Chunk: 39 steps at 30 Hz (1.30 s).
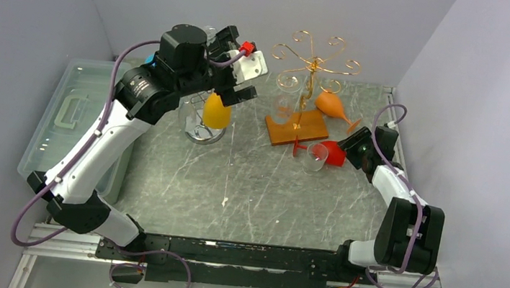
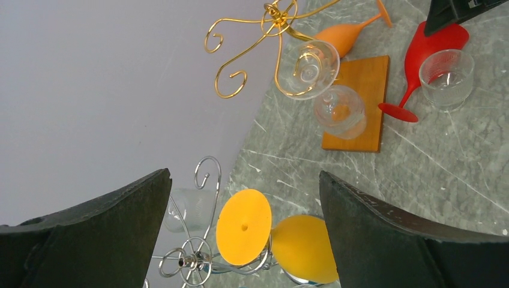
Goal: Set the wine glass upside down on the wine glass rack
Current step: Move the wine glass to the center of the board.
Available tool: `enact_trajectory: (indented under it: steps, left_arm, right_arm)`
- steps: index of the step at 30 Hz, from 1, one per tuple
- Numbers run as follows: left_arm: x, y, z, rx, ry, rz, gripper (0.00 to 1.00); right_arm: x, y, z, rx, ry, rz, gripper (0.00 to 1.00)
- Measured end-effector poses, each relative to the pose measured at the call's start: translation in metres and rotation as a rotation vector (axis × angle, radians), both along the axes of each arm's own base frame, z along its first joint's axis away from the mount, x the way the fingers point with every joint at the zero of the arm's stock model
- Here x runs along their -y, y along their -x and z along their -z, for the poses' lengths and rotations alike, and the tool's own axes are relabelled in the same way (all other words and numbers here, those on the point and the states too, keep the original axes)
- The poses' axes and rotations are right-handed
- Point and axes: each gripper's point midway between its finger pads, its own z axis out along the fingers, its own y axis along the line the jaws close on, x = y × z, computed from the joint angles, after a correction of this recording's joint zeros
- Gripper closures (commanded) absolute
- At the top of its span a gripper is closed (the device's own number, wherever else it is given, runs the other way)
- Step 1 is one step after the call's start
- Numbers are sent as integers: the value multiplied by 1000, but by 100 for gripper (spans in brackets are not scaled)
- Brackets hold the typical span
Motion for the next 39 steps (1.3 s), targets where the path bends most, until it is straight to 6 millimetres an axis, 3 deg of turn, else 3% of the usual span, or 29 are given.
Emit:
enact_trajectory:
  steps: [3, 7, 16, 17, 20, 23, 29, 34, 39]
  left_arm:
    - [3, 3, 2, -6, -5, 11, 1]
    - [6, 8, 4, -14, -13, 21, 1]
    - [12, 15, 8, -27, -27, 41, 0]
    - [13, 15, 8, -27, -28, 43, 1]
    - [16, 16, 5, -21, -24, 47, 1]
    - [17, 16, 4, -19, -23, 47, 1]
    - [20, 15, 7, -22, -31, 48, 1]
    - [23, 14, 8, -19, -38, 50, 1]
    - [24, 14, 8, -18, -40, 48, 1]
  right_arm:
    - [-5, 2, 2, -13, -20, -20, 42]
    - [-13, 4, 12, -45, -61, -48, 55]
    - [-26, 1, 8, -6, -130, -90, 67]
    - [-28, 1, 8, -3, -135, -95, 64]
    - [-31, 6, 7, -4, -146, -105, 41]
    - [-34, 14, 12, -21, -157, -116, 31]
    - [-39, 17, 25, -52, -202, -152, 35]
    - [-44, -3, 25, -17, -267, -217, 44]
    - [-47, -15, 24, 11, -313, -269, 44]
